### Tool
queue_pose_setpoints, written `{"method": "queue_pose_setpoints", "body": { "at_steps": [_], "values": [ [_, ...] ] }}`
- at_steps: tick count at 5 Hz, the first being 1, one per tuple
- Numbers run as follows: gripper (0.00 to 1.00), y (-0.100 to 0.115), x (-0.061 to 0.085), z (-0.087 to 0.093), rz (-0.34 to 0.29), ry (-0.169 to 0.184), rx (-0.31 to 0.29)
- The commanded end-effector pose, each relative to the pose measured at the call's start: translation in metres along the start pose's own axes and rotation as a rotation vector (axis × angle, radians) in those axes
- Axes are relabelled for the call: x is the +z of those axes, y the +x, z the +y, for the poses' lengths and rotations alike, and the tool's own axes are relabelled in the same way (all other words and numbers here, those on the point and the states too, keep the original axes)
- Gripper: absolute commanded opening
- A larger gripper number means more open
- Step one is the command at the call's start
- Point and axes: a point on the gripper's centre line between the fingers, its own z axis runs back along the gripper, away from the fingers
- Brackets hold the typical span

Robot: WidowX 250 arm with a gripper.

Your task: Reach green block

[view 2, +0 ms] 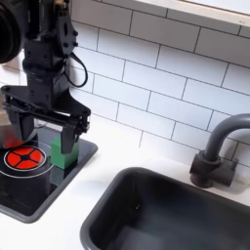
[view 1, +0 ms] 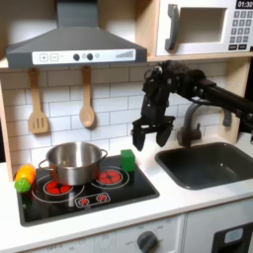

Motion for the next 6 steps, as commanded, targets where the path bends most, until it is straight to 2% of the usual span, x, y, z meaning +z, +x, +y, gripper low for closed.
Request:
{"method": "queue_pose_setpoints", "body": {
  "at_steps": [1, 3, 6],
  "values": [
    [1.00, 0.021, -0.009, 0.002, -0.011, 0.002, -0.003],
    [1.00, 0.037, -0.020, 0.002, -0.010, 0.002, 0.000],
    [1.00, 0.050, -0.045, 0.005, 0.026, 0.010, -0.001]
  ]
}}
